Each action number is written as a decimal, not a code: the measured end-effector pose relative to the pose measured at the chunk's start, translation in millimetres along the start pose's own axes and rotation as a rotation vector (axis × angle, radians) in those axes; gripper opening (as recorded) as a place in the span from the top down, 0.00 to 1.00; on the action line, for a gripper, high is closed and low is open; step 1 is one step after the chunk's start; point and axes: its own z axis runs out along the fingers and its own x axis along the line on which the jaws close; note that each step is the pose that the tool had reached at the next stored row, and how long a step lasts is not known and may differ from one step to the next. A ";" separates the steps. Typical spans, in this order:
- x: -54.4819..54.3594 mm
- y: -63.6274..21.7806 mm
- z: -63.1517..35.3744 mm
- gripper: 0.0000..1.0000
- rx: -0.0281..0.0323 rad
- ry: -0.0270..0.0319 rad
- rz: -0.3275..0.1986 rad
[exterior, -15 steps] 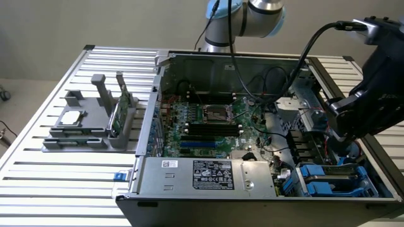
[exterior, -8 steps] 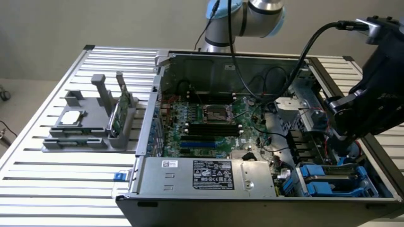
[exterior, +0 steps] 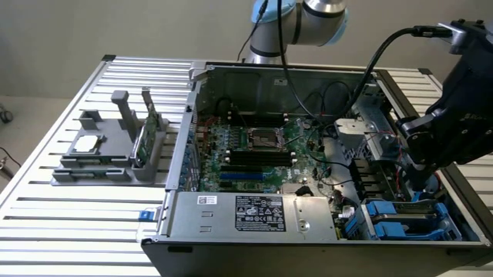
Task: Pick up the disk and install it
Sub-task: 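Insert the first disk wire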
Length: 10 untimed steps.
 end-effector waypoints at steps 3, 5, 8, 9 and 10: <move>0.0 0.1 0.0 0.89 -0.0025 -0.0151 0.023; 0.0 0.2 -0.1 0.89 -0.0031 -0.0259 0.038; 0.0 0.4 -0.1 0.89 -0.0038 -0.0430 0.062; 0.0 0.5 0.0 0.89 -0.0042 -0.0485 0.070; 0.0 0.6 -0.1 0.89 -0.0041 -0.0540 0.078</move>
